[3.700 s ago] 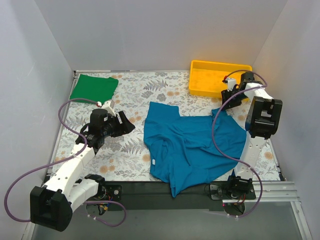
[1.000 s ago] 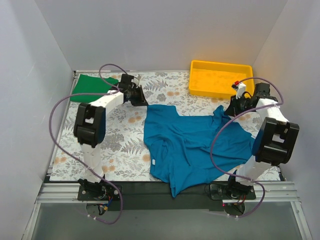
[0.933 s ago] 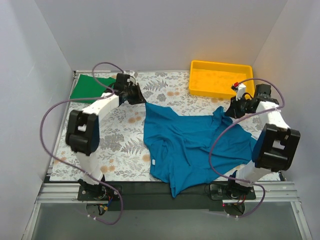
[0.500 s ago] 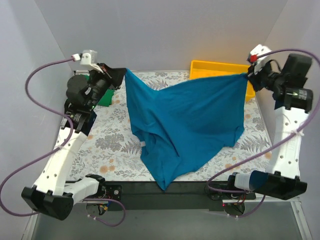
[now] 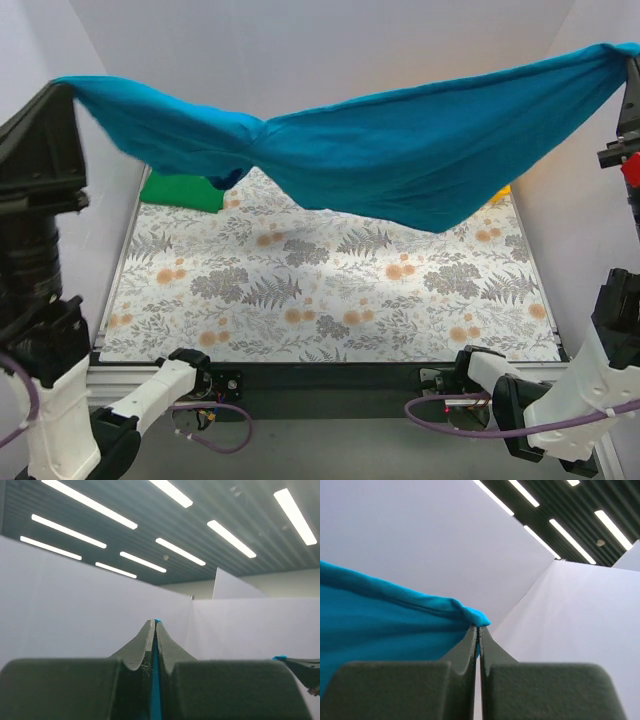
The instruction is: Fold and stack the t-shirts
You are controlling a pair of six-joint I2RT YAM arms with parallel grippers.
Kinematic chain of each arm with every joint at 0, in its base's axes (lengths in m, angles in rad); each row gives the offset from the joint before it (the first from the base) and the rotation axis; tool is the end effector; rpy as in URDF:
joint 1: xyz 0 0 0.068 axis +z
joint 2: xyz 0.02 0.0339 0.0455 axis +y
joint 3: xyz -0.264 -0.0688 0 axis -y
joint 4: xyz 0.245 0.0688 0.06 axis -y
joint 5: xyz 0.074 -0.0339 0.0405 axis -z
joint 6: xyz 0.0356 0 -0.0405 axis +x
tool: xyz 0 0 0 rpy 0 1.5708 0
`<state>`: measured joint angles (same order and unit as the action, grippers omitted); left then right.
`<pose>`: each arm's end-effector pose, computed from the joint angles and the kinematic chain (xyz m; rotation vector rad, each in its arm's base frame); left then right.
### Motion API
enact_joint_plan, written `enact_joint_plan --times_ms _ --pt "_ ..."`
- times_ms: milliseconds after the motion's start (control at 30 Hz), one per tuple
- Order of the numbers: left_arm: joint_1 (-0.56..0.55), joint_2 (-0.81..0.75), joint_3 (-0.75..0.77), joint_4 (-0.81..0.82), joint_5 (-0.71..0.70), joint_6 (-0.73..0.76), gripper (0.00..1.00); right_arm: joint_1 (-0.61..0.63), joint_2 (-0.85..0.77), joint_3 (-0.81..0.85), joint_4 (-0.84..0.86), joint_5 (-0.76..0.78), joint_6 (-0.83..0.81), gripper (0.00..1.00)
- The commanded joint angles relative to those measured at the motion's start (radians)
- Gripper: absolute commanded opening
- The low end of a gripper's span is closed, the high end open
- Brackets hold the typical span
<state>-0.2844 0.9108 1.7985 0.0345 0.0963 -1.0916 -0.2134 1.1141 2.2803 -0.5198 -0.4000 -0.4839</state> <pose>0.0301 -0.0124 0.6372 -0.1834 0.6862 -1.3542 0.0324 0.0072 0.6636 -0.4944 0.8602 -0.4551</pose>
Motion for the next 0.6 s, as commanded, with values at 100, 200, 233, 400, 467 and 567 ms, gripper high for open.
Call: enact_joint_plan --times_ms 100,200,233,400,467,567 --pt "0.005 0.005 0.045 -0.021 -0.040 0.055 0.00 0.002 0.006 -0.002 0.130 0.107 0.084 0.01" --pt "0.005 -0.001 0.033 -0.019 -0.044 0.058 0.00 0.002 0.000 -0.013 0.136 0.109 0.082 0.01" --pt "0.004 -0.003 0.032 -0.019 -0.046 0.059 0.00 0.002 -0.003 -0.016 0.136 0.109 0.080 0.01" --pt "0.005 -0.009 0.010 -0.021 -0.058 0.068 0.00 0.002 -0.020 -0.080 0.135 0.073 0.080 0.01" --pt "0.004 -0.029 -0.052 -0.025 -0.064 0.068 0.00 0.002 -0.057 -0.154 0.132 0.018 0.076 0.01" --pt "0.004 -0.070 -0.227 -0.028 -0.083 0.067 0.00 0.003 -0.138 -0.400 0.136 -0.067 0.061 0.01"
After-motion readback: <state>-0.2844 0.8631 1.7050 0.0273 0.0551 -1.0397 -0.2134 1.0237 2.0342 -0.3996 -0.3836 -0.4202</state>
